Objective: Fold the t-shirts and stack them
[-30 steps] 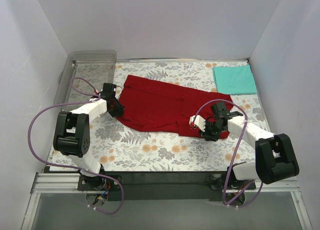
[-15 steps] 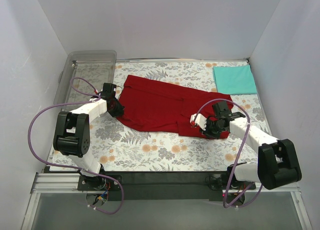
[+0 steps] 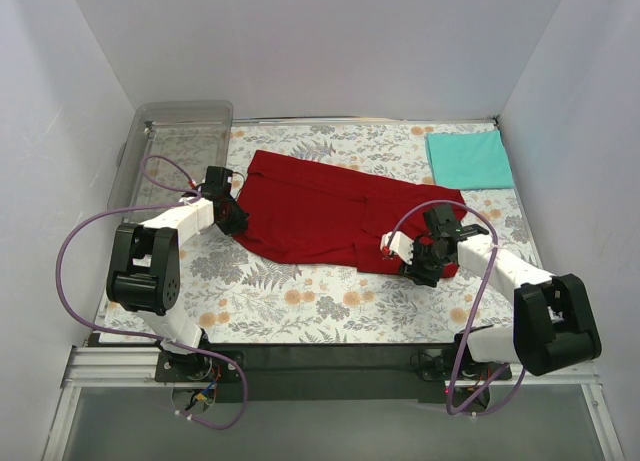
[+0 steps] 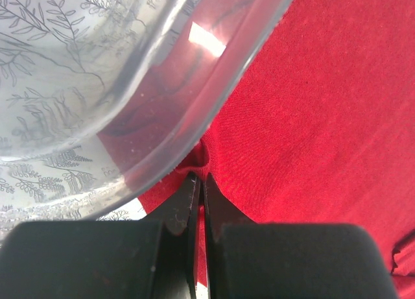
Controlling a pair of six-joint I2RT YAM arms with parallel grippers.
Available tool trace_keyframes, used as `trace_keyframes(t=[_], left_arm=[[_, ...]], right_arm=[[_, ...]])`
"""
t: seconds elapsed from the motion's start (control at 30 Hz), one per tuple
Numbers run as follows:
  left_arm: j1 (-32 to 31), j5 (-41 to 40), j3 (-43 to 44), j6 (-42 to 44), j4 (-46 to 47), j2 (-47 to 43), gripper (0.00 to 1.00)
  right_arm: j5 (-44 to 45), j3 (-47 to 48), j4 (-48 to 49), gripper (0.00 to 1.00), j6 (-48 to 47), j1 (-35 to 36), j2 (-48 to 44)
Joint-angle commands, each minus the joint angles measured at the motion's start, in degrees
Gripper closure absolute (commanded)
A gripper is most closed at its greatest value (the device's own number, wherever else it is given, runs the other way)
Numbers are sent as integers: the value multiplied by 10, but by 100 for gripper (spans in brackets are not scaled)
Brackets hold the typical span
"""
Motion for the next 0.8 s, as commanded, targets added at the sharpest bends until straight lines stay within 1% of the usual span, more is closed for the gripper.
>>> trace_keyframes(t=[0.0,0.03,0.13,0.17,0.33,0.4,0.53,0.63,0.77], left_arm=[[2,4,4,8,11,-20,100],[2,4,4,7,11,-19,100],[2,6,4,6,11,-19,100],[2,6,5,6,11,-19,100],[2,6,5,8,11,-19,100],[2,6,5,9,11,-20,100],[3,4,5,9,10,-21,100],[3,5,6,10,10,-22,100],[3,4,10,12,8,-23,100]], right_arm=[[10,-5,8,55,-21,-4,13],[12,-6,10,56,-20,-4,14],[12,-7,18,62,-18,-4,20],[12,-6,19,67,-17,-4,19],[13,-1,21,82,-11,-5,10],[13,4,17,84,-10,-5,0],[-1,23,-1,95,-9,-17,-15],[-13,40,-17,98,-11,-22,-25],[-36,65,-43,99,-11,-27,-41]])
